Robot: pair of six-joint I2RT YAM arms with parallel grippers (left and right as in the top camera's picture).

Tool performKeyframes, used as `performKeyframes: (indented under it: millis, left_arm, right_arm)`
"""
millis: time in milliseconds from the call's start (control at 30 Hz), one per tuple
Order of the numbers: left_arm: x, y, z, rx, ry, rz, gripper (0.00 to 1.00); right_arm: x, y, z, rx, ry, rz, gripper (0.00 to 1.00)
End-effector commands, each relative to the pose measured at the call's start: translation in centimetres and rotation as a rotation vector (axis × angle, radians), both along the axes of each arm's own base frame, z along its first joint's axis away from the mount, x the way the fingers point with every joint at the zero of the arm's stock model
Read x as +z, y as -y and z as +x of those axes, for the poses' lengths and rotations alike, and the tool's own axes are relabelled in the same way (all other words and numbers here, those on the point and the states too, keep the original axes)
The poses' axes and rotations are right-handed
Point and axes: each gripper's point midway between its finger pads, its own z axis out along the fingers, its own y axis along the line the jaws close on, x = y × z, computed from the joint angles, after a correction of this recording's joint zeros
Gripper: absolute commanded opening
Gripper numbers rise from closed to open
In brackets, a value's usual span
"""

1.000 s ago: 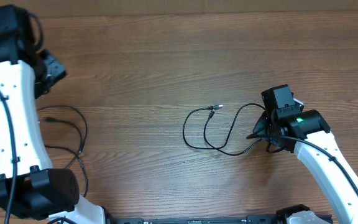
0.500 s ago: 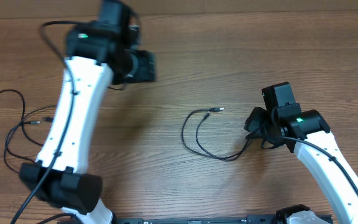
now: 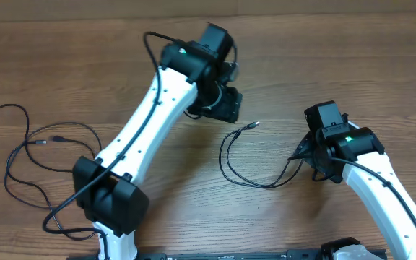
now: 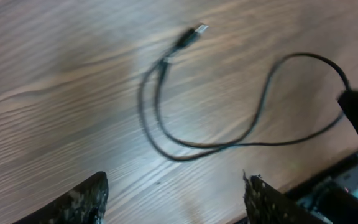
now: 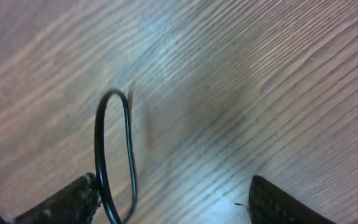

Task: Untangle cables
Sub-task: 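Reach the left gripper to the right gripper and grasp the remaining cable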

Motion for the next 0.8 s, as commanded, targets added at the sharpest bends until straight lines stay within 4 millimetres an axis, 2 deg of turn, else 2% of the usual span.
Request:
performKeyframes:
  millis: [0,100,200,267,333,500,667,700,767]
  left_arm:
    - [-0.8,3.4,-1.5,-0.1,-0.049,-0.078,0.71]
    - [-1.5,5.7,-2.3,-0.15,-0.056,-0.108,0.75]
    - [-2.3,7.9,-3.4,-0.2,-0.077,-0.14,0.79]
    - [-2.8,9.1,-4.1,-0.227,-0.091,-0.156,0.8]
    - [-3.2,10.2,-4.6,-0.25,-0.098,-0.17,0.81]
    - [-4.7,13.1,-6.0,-0.317,-0.098,-0.19,0.81]
    - [-5.5,15.7,-6.7,-0.374,-0.044,-0.204,0.81]
    - [-6.3,16.6,-6.8,-0.393,-0.002,-0.179,0.81]
    - [-6.8,17.1,-7.0,-0.404,0.02,-0.157,0.81]
  right_arm:
    - [1.2,1.3,1.0,-0.101,0.071,0.027,0.77]
    - [1.6,1.9,1.7,-0.145,0.105,0.114,0.79]
    - [1.7,3.5,2.0,-0.181,0.118,0.186,0.79]
    - [1.6,5.0,1.6,-0.247,0.112,0.202,0.8]
    - [1.6,6.2,1.3,-0.283,0.112,0.22,0.87]
    - [1.5,9.3,0.1,-0.357,0.108,0.252,0.88]
    - [1.4,10.7,-0.7,-0.38,0.1,0.254,0.88]
    - [1.4,10.9,-0.9,-0.371,0.098,0.252,0.89]
    - [1.4,10.9,-0.9,-0.372,0.096,0.253,0.88]
